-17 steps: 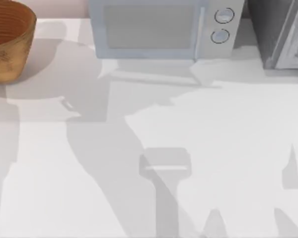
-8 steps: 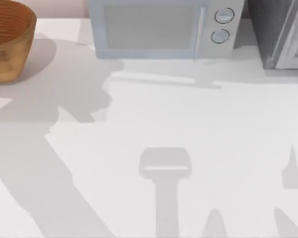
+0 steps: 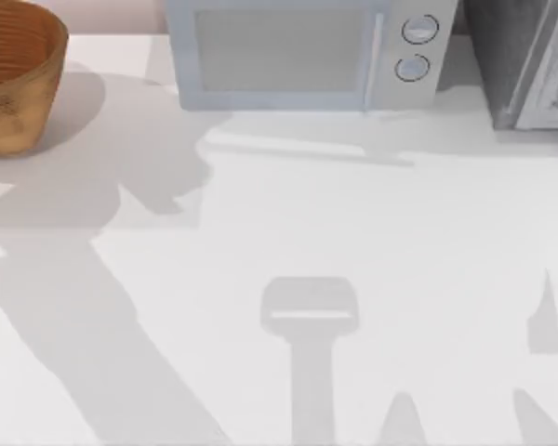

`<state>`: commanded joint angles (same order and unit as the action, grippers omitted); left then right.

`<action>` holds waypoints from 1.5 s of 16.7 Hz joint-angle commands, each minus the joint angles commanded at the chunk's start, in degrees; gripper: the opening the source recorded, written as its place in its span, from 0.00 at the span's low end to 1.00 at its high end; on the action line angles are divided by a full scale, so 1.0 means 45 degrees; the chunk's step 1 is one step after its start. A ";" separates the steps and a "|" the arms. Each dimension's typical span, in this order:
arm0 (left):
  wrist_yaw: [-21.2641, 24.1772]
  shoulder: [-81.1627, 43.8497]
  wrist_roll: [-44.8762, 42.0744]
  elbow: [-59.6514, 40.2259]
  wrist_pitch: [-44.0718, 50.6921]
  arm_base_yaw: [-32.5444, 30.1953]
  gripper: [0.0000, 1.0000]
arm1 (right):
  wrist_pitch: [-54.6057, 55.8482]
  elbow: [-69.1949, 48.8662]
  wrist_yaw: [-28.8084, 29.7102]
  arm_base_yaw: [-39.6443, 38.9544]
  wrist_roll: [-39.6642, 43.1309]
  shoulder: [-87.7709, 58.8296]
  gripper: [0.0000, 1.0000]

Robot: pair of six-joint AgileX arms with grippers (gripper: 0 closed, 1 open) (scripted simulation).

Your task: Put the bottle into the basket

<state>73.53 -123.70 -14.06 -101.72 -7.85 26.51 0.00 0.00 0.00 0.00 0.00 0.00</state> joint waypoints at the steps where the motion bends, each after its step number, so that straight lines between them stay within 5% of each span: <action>1: -0.0108 -0.0120 0.0118 0.0034 -0.0237 -0.0160 0.00 | 0.0000 0.0000 0.0000 0.0000 0.0000 0.0000 1.00; 9: -0.0708 -0.0621 0.0613 0.0176 -0.1392 -0.0738 0.00 | 0.0000 0.0000 0.0000 0.0000 0.0000 0.0000 1.00; 22: -0.0708 -0.0621 0.0613 0.0176 -0.1392 -0.0738 0.98 | 0.0000 0.0000 0.0000 0.0000 0.0000 0.0000 1.00; 25: -0.0708 -0.0621 0.0613 0.0176 -0.1392 -0.0738 1.00 | 0.0000 0.0000 0.0000 0.0000 0.0000 0.0000 1.00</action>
<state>70.35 -126.49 -11.30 -100.93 -14.11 23.19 0.00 0.00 0.00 0.00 0.00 0.00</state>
